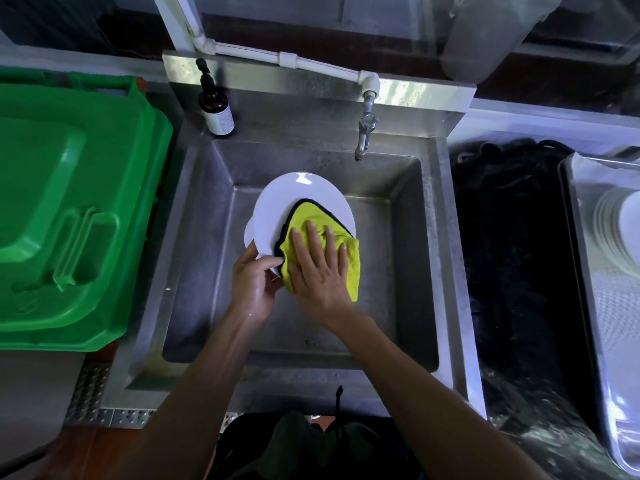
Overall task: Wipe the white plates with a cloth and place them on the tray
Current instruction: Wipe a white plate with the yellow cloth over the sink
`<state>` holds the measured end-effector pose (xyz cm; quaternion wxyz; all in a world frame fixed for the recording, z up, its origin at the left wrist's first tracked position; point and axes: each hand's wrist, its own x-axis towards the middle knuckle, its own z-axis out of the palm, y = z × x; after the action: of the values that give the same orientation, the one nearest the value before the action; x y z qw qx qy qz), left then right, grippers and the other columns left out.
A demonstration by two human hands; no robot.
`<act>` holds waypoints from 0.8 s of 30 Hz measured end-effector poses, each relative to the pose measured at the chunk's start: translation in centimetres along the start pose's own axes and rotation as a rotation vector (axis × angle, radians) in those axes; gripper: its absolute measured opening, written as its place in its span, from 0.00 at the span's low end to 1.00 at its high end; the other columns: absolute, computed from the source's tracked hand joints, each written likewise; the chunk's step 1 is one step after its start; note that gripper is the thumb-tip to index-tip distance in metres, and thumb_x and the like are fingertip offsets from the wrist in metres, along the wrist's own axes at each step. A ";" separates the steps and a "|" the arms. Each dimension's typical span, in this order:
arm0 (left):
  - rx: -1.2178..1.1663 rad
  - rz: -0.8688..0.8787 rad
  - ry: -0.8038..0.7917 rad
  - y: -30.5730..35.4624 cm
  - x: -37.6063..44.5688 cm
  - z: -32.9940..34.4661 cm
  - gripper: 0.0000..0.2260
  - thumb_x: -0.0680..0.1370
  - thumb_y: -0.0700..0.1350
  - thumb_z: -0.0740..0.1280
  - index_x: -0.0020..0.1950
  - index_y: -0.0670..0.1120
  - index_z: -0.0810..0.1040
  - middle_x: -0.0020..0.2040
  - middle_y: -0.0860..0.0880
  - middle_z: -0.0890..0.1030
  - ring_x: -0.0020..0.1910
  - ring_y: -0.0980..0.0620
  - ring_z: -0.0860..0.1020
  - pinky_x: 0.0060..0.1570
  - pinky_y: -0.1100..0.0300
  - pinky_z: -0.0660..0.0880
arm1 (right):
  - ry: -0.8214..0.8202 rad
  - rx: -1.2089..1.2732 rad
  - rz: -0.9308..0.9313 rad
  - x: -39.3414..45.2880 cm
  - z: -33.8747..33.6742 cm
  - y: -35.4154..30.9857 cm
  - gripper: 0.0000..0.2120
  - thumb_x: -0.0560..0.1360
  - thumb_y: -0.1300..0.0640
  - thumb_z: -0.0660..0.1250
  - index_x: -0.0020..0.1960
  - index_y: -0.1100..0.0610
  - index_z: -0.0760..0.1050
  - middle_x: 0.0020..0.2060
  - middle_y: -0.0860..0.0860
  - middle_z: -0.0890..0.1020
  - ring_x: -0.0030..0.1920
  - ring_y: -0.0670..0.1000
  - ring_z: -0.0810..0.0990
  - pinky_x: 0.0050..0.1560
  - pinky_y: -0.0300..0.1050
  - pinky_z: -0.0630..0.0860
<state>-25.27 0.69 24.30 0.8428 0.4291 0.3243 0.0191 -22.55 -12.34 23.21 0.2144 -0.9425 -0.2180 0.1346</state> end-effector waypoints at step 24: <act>0.175 -0.003 -0.052 1.8 0.6 -1.3 0.23 0.66 0.37 0.69 0.62 0.44 0.82 0.59 0.40 0.84 0.51 0.41 0.83 0.43 0.48 0.80 | 0.082 0.300 0.120 3.5 -5.3 5.9 0.33 0.84 0.55 0.59 0.82 0.52 0.44 0.81 0.53 0.46 0.77 0.60 0.54 0.76 0.54 0.53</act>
<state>-25.14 2.91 24.74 0.8103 0.5010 0.3032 -0.0217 -15.64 -17.29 24.52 0.3530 -0.9159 -0.1299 0.1398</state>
